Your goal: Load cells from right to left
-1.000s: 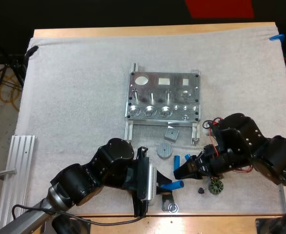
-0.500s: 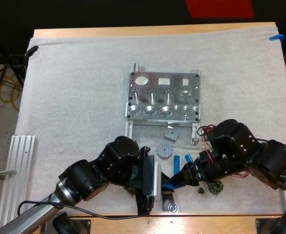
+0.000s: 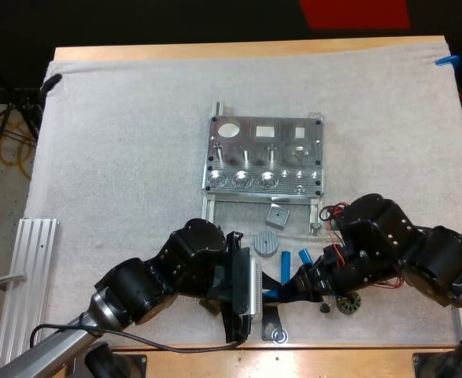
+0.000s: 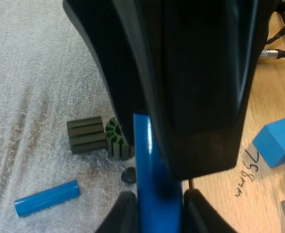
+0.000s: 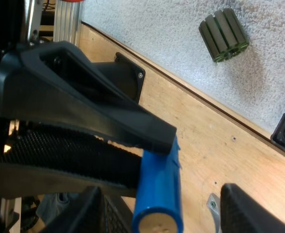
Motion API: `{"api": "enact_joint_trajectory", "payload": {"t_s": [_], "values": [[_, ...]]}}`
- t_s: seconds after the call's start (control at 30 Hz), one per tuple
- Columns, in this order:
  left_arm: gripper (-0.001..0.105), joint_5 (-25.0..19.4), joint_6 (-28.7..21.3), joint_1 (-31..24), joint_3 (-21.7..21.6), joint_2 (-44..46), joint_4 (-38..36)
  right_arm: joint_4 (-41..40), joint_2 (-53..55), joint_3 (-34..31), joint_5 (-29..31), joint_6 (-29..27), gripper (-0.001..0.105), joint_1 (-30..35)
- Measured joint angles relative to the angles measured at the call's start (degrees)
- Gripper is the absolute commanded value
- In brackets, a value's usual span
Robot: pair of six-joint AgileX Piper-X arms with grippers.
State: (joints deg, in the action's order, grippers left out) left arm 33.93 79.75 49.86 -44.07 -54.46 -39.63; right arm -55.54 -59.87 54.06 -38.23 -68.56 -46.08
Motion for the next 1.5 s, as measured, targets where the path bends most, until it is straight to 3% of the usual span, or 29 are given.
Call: {"api": "enact_joint_trajectory", "payload": {"t_s": [0.07,0.23,0.33,0.7,0.87,1.13,1.37,1.5], "values": [[0.000,0.00,0.00,0.00,0.00,0.00,0.07,0.00,0.00,0.00,0.00,0.00,0.048,0.00],[0.000,0.00,0.00,0.00,0.00,0.00,0.21,0.00,0.00,0.00,0.00,0.00,0.025,0.00],[0.000,0.00,0.00,0.00,0.00,0.00,0.35,0.00,0.00,0.00,0.00,0.00,0.017,0.00],[0.003,0.59,0.59,0.00,0.00,0.00,0.35,0.00,0.00,0.00,0.33,-1.66,0.016,0.00],[0.019,0.59,1.68,0.00,0.00,0.00,0.35,0.00,0.00,0.00,0.33,-2.16,0.016,0.00],[0.068,1.45,4.45,0.00,0.00,0.00,0.42,0.00,0.00,0.00,1.86,-3.03,0.016,0.00],[0.070,0.07,5.03,0.00,-1.13,0.12,-2.83,0.00,0.00,0.00,3.52,-6.03,0.016,0.00],[0.070,-5.21,5.12,0.00,-5.10,0.25,-7.67,-1.39,0.00,0.00,7.62,-10.10,0.016,0.00]]}}
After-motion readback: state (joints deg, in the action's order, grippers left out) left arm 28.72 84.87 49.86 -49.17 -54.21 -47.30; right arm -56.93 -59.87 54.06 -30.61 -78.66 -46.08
